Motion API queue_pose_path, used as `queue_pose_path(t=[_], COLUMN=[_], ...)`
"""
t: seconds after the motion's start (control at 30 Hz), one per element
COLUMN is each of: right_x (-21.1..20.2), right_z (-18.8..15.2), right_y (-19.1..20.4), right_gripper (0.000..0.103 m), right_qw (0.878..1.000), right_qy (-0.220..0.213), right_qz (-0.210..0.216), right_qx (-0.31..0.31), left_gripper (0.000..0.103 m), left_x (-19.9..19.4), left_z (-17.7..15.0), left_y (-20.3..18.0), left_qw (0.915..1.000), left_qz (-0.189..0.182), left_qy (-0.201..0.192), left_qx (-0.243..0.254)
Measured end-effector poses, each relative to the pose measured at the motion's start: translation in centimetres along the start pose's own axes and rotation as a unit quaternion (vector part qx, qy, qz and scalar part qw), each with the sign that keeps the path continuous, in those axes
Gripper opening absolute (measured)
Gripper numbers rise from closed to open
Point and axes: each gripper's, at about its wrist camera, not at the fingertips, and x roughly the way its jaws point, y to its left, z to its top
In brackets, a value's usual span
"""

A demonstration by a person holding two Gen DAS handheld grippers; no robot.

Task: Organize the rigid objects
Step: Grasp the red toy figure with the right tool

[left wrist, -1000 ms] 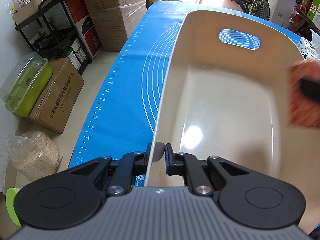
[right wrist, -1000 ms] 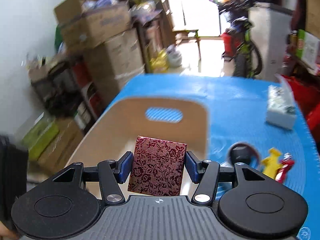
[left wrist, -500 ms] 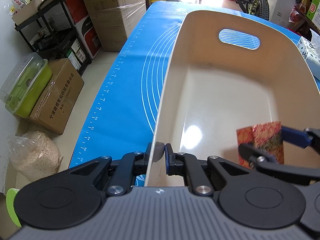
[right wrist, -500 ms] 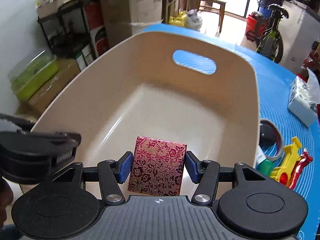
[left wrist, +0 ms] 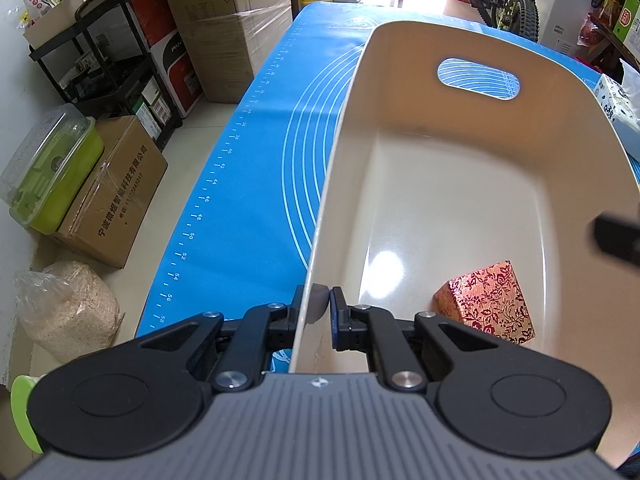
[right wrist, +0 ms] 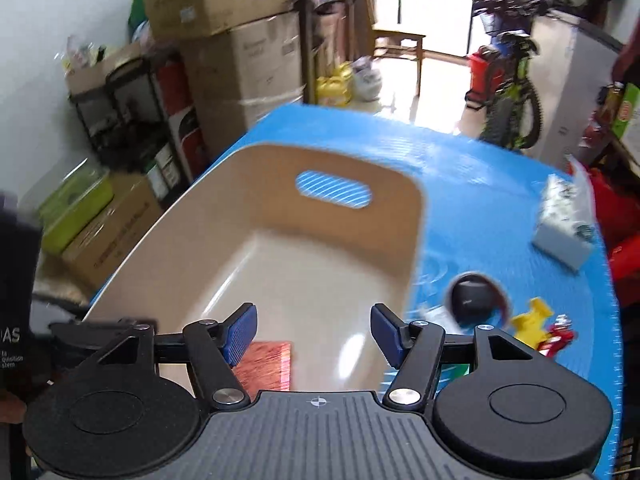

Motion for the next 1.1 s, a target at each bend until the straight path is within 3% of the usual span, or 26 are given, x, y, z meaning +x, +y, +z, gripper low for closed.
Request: queue_pose_path(t=[0.37,0.6,0.83,1.1], right_x=[0.4,2.8,5.3,6.9], right_z=[-1.7,-3.8,-5.3,-5.6], right_y=[-11.5,-18.0,-19.9,-19.9], right_gripper=[0.073,0.073,0.072,0.068], right_qw=[0.989,0.973,0.964,0.966], right_qy=[-0.003,0.024,0.056,0.052], right_qz=[-0.097,-0.109,-0.118,-0.121], right_qx=[0.108,0.203,0.23,0.221], left_gripper=[0.013,0.013,0.013,0.014], left_x=[0.0,0.0,0.0,0.1], left_z=[0.0,0.0,0.0,-0.1], left_y=[0.1,0.0,0.0,0.0], left_qw=[1.0,1.0,1.0,1.0], left_qz=[0.0,0.002,0.003,0.006], left_qy=[0.0,0.001,0.001,0.001], left_qx=[0.0,-0.001,-0.001,0.001])
